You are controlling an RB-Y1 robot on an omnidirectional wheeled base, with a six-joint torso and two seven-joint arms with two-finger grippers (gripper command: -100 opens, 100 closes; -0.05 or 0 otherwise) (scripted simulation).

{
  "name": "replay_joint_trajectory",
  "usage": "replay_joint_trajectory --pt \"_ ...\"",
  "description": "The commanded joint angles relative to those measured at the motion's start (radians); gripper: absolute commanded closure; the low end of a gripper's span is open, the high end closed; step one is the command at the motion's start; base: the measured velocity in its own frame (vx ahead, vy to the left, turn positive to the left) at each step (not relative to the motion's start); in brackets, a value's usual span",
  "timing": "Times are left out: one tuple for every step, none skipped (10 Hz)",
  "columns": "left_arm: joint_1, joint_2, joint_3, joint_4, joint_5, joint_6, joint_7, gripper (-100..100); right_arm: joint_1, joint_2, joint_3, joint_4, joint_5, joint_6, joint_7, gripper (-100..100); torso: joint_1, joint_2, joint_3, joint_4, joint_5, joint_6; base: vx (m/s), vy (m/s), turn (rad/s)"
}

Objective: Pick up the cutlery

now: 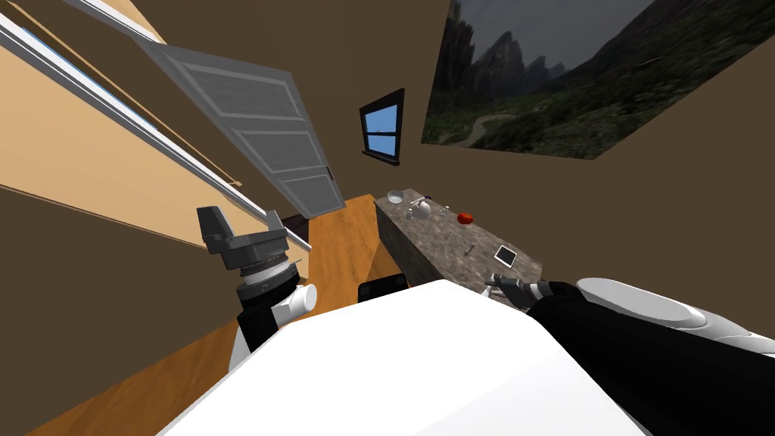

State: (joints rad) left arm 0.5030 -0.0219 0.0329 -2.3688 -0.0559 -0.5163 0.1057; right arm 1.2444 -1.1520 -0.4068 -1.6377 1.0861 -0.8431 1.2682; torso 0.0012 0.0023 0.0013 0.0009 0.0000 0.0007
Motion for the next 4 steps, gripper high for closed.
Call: replay_joint_trajectory --pt "0.000 0.000 0.000 0.000 0.000 0.000 0.000 0 0.015 -0.016 -0.032 0.000 -0.014 -0.018 -0.016 100 0.000 0.000 0.000 0.000 0.000 0.000 -0.084 0.015 0.039" --pt "0.000 0.000 0.000 0.000 0.000 0.000 0.000 0 0.023 -0.024 -0.047 -0.001 -0.021 -0.026 -0.022 100 0.000 0.003 0.001 0.000 0.000 0.001 -0.075 0.007 0.020" --pt "0.000 0.000 0.000 0.000 0.000 0.000 0.000 0 0.013 -0.019 -0.035 0.005 -0.018 -0.021 -0.014 100 0.000 0.003 0.002 0.001 0.000 0.001 -0.028 0.001 0.001" --pt "0.000 0.000 0.000 0.000 0.000 0.000 0.000 0 0.014 -0.020 -0.037 0.007 -0.019 -0.024 -0.015 0 0.000 0.001 0.001 0.000 -0.001 0.001 -0.006 0.001 -0.003"
